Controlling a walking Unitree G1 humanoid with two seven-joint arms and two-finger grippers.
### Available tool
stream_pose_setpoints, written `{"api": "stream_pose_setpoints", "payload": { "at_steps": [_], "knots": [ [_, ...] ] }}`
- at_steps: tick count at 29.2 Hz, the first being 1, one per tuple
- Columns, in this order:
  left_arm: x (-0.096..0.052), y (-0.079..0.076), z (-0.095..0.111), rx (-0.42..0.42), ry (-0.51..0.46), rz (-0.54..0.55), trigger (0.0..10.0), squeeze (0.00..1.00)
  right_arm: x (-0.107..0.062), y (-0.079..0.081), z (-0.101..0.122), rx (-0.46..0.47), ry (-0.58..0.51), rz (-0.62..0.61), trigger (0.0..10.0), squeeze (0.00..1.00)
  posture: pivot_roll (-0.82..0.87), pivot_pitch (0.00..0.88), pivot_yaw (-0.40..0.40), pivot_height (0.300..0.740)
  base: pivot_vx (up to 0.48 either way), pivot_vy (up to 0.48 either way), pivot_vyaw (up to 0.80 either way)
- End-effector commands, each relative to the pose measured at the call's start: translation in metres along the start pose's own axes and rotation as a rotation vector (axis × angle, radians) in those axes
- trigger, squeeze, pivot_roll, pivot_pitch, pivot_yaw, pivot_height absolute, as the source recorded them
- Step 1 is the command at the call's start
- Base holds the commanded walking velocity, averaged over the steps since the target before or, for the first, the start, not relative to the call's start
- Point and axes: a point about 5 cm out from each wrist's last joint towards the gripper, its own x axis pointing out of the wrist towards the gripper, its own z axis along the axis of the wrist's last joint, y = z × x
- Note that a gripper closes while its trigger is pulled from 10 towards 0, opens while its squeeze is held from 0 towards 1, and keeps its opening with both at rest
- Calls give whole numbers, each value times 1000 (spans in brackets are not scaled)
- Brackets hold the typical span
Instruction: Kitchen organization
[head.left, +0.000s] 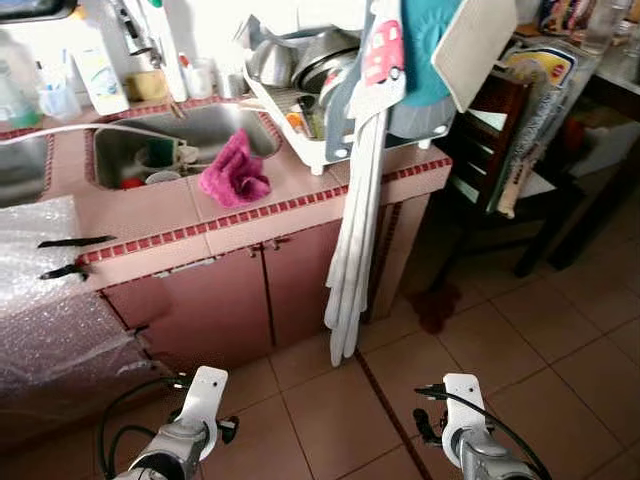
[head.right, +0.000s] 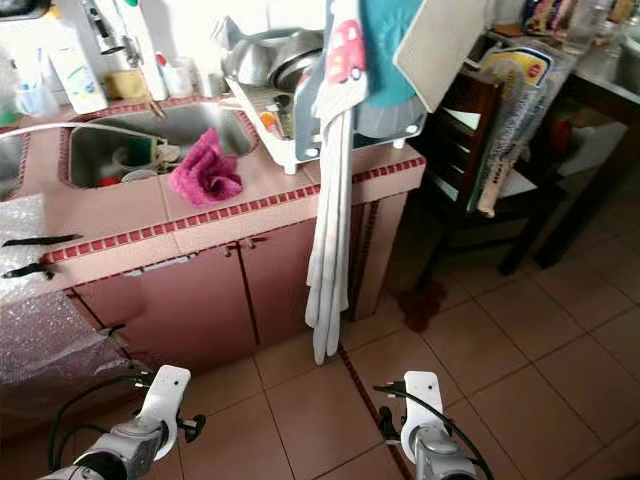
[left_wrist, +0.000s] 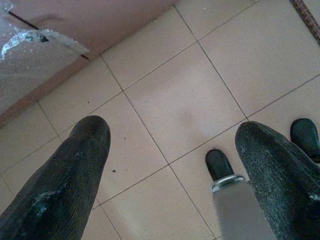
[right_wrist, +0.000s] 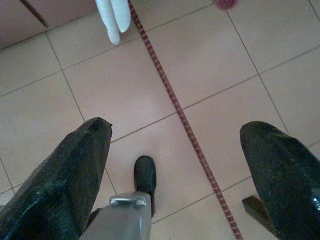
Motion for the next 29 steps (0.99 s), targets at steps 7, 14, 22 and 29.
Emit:
{"api": "stream_pose_setpoints", "payload": {
  "at_steps": [7,14,22,29],
  "knots": [
    [0,4,-4,19,4,12,10000,0,0,1,-2,5,8,5,10000,0,-51,0,9,740,0,0,-685],
    [0,4,-5,48,4,16,10000,0,0,1,-2,12,9,4,10000,0,-49,0,12,740,0,0,-685],
    [0,5,-4,81,3,14,10000,0,0,1,-2,15,6,2,10000,0,-52,0,16,740,0,0,-679],
    [0,4,-3,90,-2,12,10000,0,0,1,-2,16,7,2,10000,0,-52,0,17,740,0,0,-657]
  ]
}}
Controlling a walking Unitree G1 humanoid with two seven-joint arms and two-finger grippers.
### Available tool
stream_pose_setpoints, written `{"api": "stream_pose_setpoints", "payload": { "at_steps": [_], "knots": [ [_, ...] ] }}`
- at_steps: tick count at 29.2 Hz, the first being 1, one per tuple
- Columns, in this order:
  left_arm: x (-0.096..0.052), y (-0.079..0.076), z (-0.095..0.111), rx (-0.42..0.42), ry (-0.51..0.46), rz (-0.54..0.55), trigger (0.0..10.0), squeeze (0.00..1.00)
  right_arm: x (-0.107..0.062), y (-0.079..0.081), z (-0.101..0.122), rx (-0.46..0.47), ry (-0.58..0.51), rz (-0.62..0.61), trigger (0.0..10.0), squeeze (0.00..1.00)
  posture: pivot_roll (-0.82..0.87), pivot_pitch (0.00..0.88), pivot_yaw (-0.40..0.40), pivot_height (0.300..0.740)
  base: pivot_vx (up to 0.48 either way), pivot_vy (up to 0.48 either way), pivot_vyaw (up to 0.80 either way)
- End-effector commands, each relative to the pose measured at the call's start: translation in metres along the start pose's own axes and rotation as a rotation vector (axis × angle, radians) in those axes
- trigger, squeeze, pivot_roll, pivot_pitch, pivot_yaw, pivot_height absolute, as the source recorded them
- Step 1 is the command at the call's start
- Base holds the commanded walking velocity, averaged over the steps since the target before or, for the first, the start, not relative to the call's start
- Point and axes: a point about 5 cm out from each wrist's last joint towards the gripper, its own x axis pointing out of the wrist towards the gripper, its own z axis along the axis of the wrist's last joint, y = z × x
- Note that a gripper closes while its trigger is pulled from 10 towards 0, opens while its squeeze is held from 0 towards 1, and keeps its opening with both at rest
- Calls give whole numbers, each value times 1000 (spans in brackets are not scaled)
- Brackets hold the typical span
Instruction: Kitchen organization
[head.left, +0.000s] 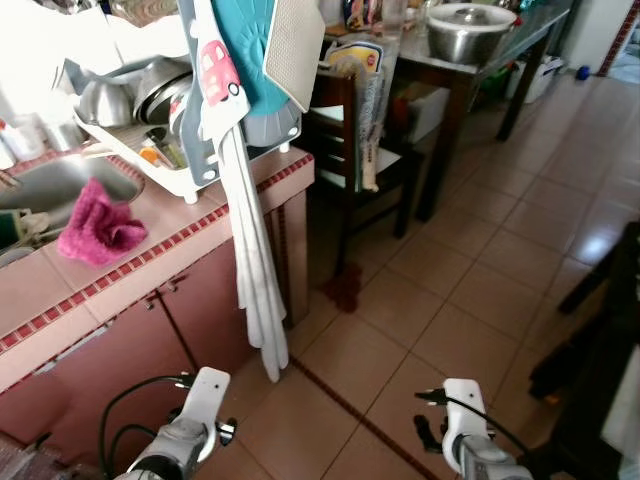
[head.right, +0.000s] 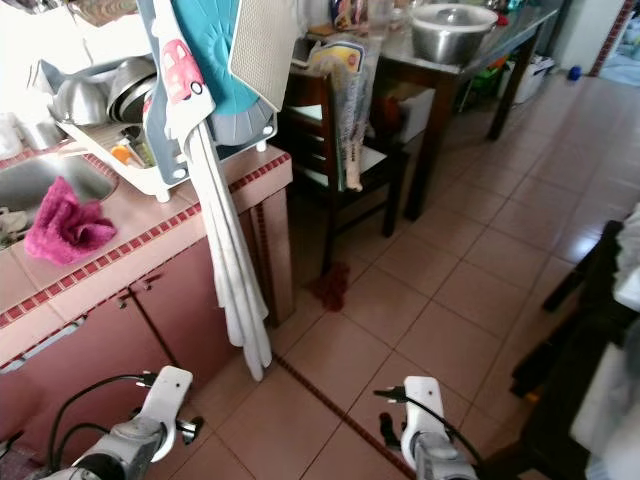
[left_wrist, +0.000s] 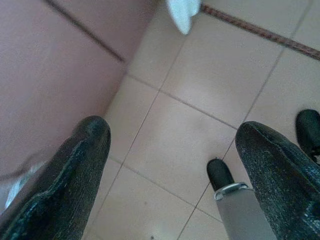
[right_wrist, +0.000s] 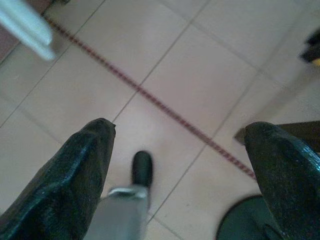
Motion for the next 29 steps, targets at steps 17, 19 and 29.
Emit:
{"api": "stream_pose_setpoints", "payload": {
  "at_steps": [17,19,29],
  "knots": [
    [-1,8,-2,11,10,47,10000,0,0,4,1,-10,-3,15,10000,0,-45,0,11,740,0,0,-129],
    [-1,8,-2,7,12,49,10000,0,0,3,-1,-17,3,13,10000,0,-44,0,9,740,0,0,0],
    [-1,10,-10,-4,24,63,10000,0,-1,2,-10,-48,34,10,10000,0,-42,0,6,740,0,0,0]
  ]
}}
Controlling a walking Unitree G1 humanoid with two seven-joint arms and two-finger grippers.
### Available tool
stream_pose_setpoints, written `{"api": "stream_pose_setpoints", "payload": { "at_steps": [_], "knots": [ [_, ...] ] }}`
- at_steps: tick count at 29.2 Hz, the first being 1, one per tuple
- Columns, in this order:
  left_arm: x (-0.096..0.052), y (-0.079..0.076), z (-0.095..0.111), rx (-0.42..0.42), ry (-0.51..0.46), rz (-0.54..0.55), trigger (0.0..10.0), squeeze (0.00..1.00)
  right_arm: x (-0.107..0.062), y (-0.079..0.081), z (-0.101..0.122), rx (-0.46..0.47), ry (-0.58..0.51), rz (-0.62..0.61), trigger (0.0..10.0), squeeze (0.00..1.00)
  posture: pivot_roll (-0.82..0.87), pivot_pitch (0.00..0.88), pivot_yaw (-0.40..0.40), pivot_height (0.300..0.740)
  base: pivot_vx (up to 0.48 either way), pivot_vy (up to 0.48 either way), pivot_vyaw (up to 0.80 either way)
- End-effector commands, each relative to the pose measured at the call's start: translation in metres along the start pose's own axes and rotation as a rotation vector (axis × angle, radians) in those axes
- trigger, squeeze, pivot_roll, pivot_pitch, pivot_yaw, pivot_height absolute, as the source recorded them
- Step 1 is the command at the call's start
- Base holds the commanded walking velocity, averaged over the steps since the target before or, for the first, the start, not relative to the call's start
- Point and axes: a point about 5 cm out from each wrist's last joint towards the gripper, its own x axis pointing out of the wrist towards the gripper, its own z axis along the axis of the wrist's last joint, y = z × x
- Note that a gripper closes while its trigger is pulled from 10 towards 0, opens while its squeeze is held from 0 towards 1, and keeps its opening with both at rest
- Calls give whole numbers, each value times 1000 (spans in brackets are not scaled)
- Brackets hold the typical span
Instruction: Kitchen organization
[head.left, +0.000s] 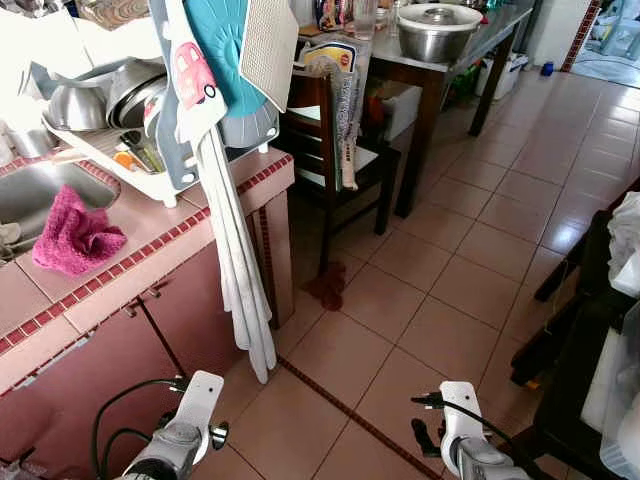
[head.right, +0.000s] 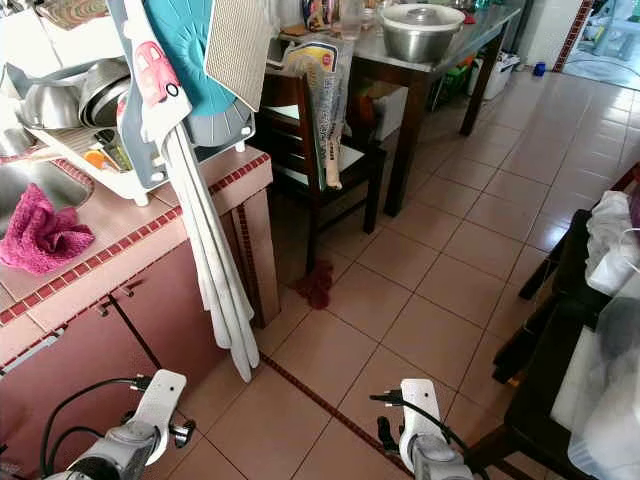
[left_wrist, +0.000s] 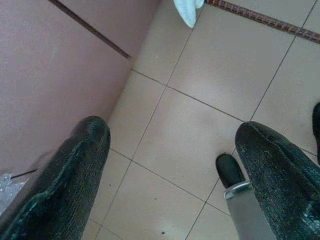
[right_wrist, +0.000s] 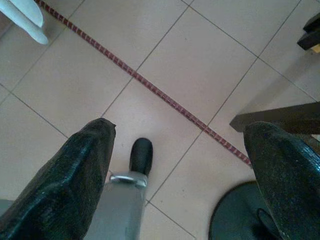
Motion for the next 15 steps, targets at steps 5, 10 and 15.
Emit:
{"api": "stream_pose_setpoints", "payload": {
  "at_steps": [5,10,15],
  "knots": [
    [0,4,-6,2,13,14,10000,0,0,-1,-1,-14,6,1,10000,0,-42,0,6,740,0,0,0],
    [-1,6,-16,-35,48,30,10000,0,-1,-1,-9,-59,39,14,10000,0,-39,0,3,740,0,0,0],
    [-2,6,-23,-78,66,44,10000,0,-2,-3,-14,-107,55,26,10000,0,-37,0,2,740,0,0,0]
  ]
}}
